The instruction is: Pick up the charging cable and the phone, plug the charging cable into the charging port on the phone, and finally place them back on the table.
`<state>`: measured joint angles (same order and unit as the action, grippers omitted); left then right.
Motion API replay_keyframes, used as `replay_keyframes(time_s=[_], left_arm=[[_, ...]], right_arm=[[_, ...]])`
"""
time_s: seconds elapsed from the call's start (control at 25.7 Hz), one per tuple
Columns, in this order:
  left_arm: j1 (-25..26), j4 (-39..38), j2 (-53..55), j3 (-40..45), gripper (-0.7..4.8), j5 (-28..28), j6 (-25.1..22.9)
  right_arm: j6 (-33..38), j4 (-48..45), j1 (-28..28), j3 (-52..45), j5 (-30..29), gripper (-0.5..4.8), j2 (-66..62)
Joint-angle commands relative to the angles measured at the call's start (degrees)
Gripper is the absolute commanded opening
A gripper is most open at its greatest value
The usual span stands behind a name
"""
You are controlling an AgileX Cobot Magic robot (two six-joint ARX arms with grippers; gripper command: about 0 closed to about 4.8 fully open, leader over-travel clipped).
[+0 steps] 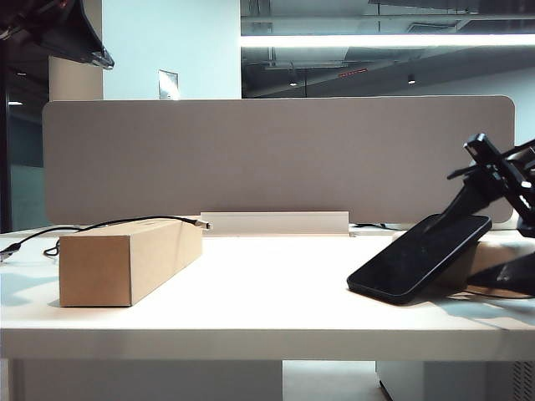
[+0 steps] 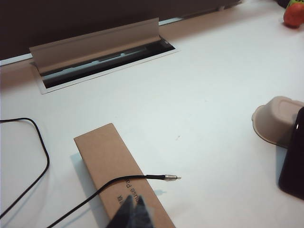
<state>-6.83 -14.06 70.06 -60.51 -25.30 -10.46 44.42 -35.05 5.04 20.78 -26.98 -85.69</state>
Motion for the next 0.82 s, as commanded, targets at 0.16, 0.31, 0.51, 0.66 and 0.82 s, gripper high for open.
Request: replay_keyframes(time_s=[0.16,0.31,0.51,0.66,0.82], left_arm=[[0.0,-0.48,0.11,-0.87,-0.06,2.16,-1.57],[0.0,-0.59,0.11,-0.87,-0.05,2.25,-1.6],[0.0,-0.42,0.09,-0.87,-0.05,2.38,-1.81],[0.0,-0.44,0.07,-0.92,-0.05,2.38,-1.79],[0.02,-0.44,0.07,-0.92,-0.05,2.38,-1.79]], right_arm=[[0.26,-1.2,0.68,3.52,0.02,3.64,-2.86],[0.42,-1.22,1.77,6.16,0.11,3.64,-6.03],[0.5,-1.36,3.67,8.15,0.52,3.64,-10.03],[1.73,-2.54,4.85,8.72,2.34,3.37,-13.0],[2.1,-2.6,4.92,8.72,3.13,1.4,-13.33]])
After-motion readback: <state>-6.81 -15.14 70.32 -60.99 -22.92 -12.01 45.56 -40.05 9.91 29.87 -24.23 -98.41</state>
